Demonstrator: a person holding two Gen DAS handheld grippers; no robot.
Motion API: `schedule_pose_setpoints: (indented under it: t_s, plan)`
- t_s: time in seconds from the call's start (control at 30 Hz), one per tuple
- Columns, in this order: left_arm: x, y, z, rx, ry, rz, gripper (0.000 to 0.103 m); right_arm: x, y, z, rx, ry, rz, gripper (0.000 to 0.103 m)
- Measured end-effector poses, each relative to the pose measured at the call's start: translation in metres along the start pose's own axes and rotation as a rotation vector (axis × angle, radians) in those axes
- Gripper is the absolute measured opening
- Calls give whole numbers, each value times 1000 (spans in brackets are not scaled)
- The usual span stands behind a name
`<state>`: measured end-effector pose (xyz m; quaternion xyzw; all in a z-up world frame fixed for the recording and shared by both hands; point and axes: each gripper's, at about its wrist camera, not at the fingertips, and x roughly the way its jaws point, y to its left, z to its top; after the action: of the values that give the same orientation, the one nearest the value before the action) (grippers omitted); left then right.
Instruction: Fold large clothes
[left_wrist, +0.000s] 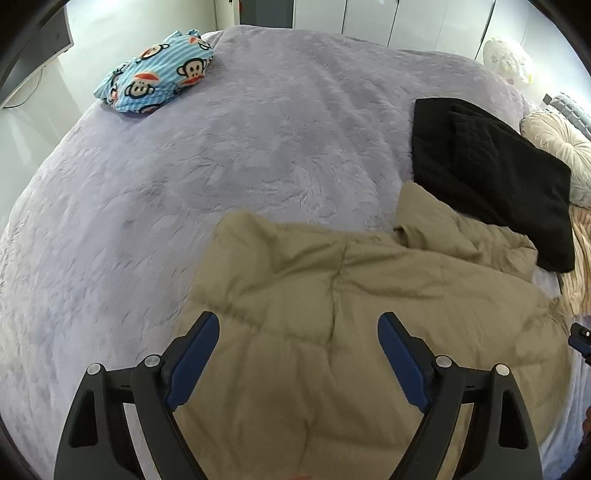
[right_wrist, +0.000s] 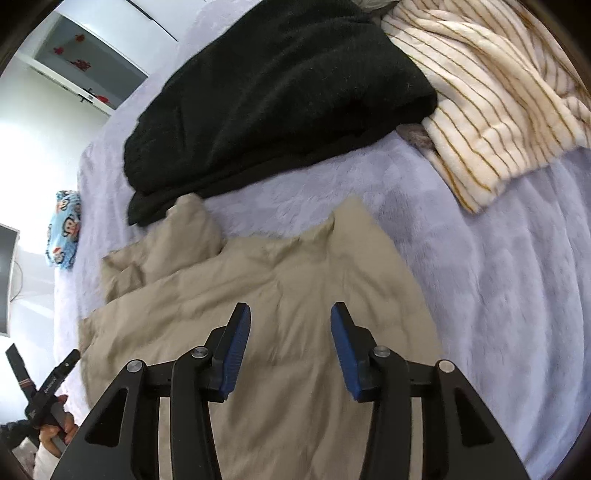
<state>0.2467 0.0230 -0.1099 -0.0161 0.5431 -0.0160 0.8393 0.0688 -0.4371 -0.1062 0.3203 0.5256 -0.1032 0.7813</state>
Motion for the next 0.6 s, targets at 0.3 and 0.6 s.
schedule_pose_setpoints:
  t_s: [0.3,0.6]
  plan:
    - [-37,-3,-34,2,18,2,103,-35,7,-49,39,18,69,67]
    - [-49,13,-75,-58,89,-43,103,-46,2,-96,118,54,152,85]
